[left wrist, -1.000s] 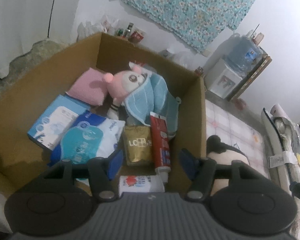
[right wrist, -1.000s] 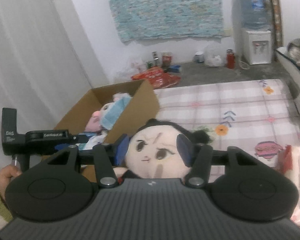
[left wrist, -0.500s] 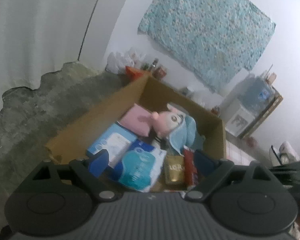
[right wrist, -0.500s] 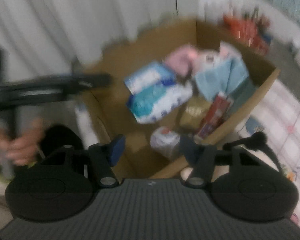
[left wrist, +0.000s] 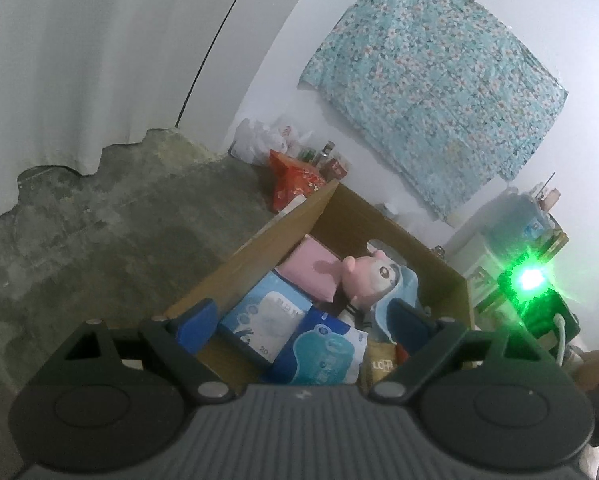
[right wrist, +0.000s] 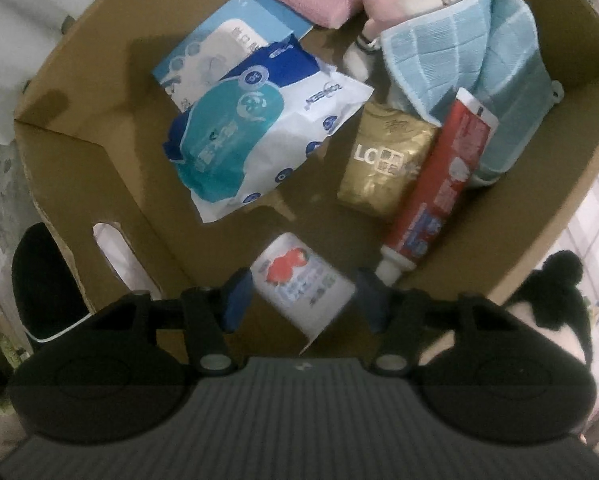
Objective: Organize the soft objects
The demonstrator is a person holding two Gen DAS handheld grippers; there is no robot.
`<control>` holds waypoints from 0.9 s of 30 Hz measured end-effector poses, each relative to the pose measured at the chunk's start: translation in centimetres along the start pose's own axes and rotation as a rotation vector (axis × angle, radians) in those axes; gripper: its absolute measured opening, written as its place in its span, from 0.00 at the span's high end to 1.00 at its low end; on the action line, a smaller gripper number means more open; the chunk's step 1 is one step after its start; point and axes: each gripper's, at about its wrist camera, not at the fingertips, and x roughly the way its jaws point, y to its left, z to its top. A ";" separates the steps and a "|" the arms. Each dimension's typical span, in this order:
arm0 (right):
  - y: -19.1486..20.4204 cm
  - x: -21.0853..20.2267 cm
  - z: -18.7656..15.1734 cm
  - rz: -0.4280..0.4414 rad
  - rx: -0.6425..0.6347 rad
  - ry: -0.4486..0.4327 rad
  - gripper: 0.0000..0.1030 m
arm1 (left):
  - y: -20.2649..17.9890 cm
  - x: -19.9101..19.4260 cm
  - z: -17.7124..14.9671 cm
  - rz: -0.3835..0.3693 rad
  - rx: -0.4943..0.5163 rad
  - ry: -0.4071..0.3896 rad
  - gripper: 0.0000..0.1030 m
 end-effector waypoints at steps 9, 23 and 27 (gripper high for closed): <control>1.5 0.0 0.6 0.044 -0.123 0.035 0.17 | 0.7 0.0 -0.3 -0.011 -0.003 -0.003 0.10; 3.5 5.6 1.2 -0.048 -0.394 0.199 0.43 | 1.3 0.9 -0.6 0.000 -0.008 0.025 0.10; 2.2 4.5 0.7 -0.035 -0.344 0.117 0.50 | 1.2 1.0 -0.6 -0.003 0.003 0.029 0.10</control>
